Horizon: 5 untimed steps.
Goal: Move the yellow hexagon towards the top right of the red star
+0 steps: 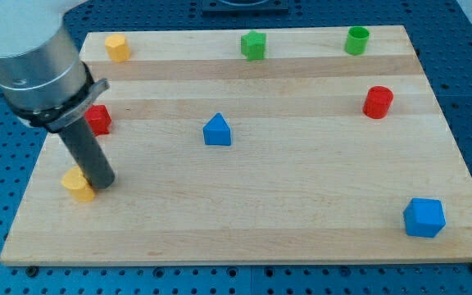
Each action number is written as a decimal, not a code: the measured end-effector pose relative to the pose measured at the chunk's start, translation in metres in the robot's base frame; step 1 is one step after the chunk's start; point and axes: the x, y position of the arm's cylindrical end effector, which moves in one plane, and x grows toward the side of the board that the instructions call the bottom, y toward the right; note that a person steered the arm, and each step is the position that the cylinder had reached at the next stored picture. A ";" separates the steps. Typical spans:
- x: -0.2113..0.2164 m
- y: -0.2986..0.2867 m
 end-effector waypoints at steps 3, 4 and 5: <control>-0.005 -0.008; -0.062 0.043; -0.129 0.059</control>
